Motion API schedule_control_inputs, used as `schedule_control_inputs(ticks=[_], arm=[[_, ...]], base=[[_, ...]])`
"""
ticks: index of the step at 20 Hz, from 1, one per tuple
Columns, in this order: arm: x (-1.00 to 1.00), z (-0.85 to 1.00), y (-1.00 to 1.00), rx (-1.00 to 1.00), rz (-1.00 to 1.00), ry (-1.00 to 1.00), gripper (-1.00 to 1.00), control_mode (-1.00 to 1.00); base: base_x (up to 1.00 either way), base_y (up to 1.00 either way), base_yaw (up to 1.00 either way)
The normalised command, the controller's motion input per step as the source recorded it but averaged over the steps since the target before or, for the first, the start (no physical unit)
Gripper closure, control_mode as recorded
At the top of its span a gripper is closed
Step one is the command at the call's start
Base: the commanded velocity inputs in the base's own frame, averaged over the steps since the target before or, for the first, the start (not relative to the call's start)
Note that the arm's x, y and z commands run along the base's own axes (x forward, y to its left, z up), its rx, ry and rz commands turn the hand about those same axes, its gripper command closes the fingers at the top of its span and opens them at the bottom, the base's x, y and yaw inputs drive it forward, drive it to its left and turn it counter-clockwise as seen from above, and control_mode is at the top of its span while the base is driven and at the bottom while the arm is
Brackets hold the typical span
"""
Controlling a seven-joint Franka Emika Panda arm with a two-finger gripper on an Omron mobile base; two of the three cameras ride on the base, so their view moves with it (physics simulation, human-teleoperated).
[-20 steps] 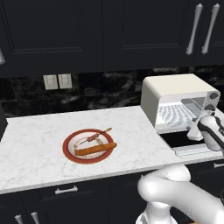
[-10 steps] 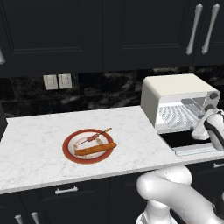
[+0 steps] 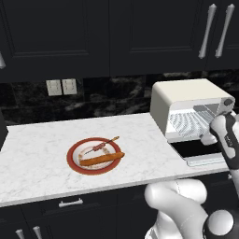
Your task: Pick up the kebab skewer and baguette bread, and place them inside the toaster oven. Close the toaster oven door and start by setting the timer.
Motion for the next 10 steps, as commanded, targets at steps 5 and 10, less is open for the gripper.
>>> schedule_control_inputs(ticks=[5,10], arm=[[-0.29,0.14,0.87,0.0,-0.16,0.1,-1.0,-1.0],[-0.03,0.02,0.87,0.0,-0.29,0.28,-1.0,-1.0]], base=[[0.0,0.0,0.0],[0.0,0.0,0.0]])
